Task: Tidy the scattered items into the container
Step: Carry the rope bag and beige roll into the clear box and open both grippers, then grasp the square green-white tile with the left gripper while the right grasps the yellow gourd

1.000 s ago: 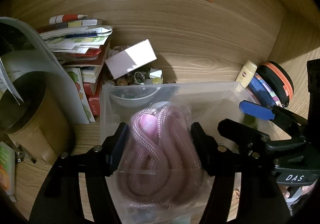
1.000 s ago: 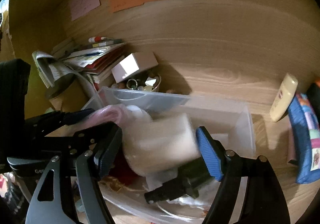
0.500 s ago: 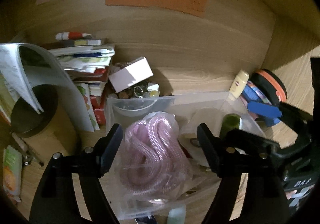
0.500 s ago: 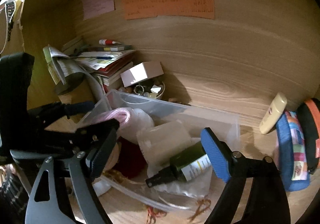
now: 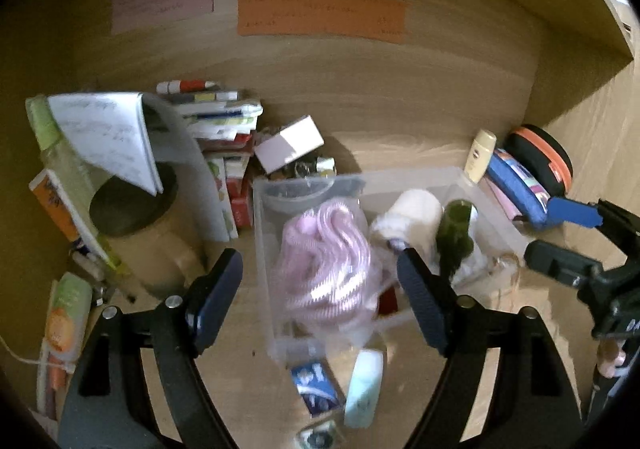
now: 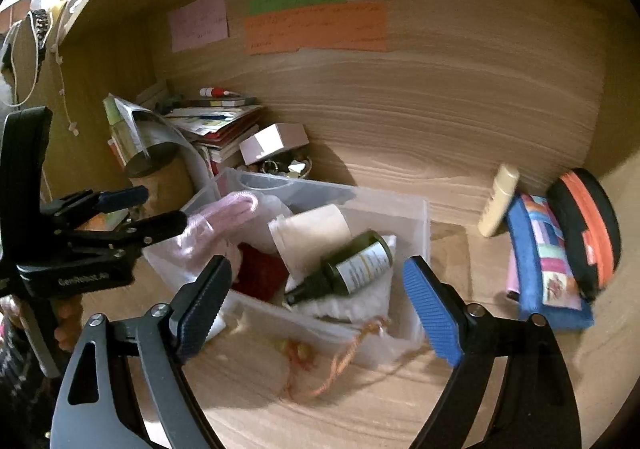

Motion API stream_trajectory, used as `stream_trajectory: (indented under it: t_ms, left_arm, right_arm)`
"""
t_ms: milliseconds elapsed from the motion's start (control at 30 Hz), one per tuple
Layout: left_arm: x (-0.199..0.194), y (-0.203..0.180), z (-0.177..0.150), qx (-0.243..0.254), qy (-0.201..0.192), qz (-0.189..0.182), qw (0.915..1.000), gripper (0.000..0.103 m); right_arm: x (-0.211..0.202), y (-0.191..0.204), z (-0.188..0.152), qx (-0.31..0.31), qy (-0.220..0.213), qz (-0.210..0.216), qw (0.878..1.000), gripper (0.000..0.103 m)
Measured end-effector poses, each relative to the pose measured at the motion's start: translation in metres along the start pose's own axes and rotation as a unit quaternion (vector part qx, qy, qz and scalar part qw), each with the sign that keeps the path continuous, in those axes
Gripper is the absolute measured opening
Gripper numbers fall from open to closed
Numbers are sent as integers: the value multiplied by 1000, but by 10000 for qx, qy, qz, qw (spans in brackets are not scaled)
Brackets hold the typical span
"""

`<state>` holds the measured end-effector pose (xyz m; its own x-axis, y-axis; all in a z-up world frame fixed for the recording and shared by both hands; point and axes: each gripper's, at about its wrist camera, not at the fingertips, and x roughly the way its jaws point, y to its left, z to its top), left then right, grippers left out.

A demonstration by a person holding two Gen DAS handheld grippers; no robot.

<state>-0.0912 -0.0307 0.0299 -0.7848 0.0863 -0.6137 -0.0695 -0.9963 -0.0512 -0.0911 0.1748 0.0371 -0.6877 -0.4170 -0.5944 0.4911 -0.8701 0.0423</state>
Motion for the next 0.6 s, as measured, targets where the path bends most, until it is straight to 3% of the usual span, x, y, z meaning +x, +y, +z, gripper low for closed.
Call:
stream_trajectory:
  t_ms: [267, 600]
  left_arm:
    - [0, 14, -31, 145, 481, 302, 9983, 81]
    - [5, 33, -76, 25, 1098, 294, 9935, 81]
  right_arm:
    - [-10, -10, -24, -3, 149, -174, 9997, 88]
    - [11, -10, -59, 126, 696, -134, 9974, 88]
